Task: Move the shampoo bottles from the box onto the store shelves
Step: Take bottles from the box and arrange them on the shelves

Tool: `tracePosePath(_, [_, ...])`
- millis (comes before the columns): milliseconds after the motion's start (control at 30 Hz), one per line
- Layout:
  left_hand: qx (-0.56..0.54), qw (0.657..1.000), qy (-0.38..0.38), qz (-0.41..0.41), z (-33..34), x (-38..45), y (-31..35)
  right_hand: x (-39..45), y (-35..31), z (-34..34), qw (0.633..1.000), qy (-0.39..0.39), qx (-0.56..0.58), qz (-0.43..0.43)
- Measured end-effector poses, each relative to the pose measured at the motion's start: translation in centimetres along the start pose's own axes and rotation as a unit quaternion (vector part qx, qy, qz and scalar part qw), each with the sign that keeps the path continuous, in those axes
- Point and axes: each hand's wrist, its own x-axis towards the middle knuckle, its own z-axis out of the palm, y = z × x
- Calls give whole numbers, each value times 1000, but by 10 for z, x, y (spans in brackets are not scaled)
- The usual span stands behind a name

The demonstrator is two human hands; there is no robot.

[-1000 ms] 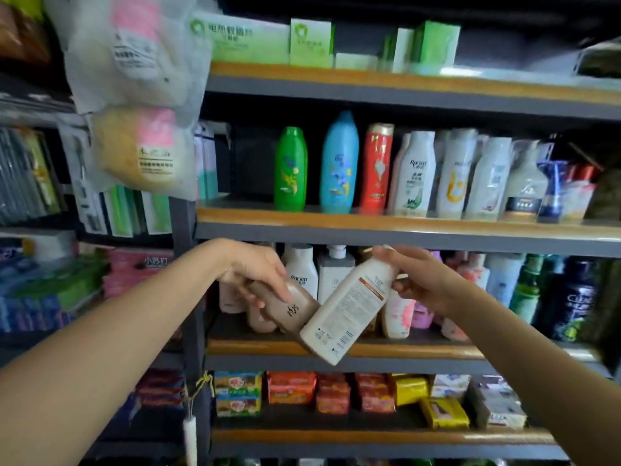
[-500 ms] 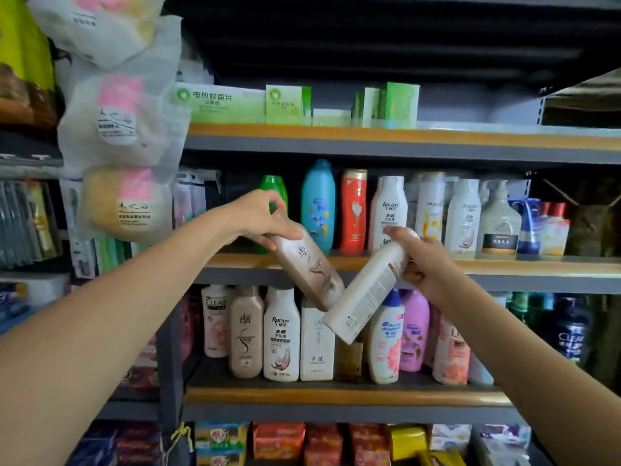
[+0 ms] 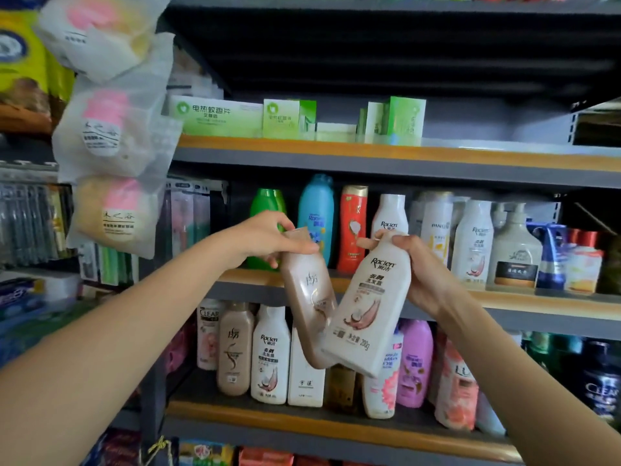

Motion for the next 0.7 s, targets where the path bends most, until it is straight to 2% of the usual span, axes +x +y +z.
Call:
tracePosePath(167, [-41, 999, -7, -3, 0, -5, 0, 11, 6, 1, 998, -37, -54, -3])
tracePosePath(300, [6, 1000, -21, -12, -4, -6, -7, 13, 5, -5, 987, -66, -145, 5])
tracePosePath(433, [37, 998, -44, -21, 1, -4, -17, 10, 3, 1, 939, -134, -317, 10])
tracePosePath(533, [35, 997, -63, -23, 9, -2, -19, 8, 15, 7, 901, -184, -392, 24])
tracePosePath(633, [42, 997, -66, -12, 11, 1, -15, 2, 13, -2, 912, -164, -373, 43])
tracePosePath(700, [38, 997, -60, -5, 10, 3, -10, -2, -3, -9, 921, -108, -375, 23])
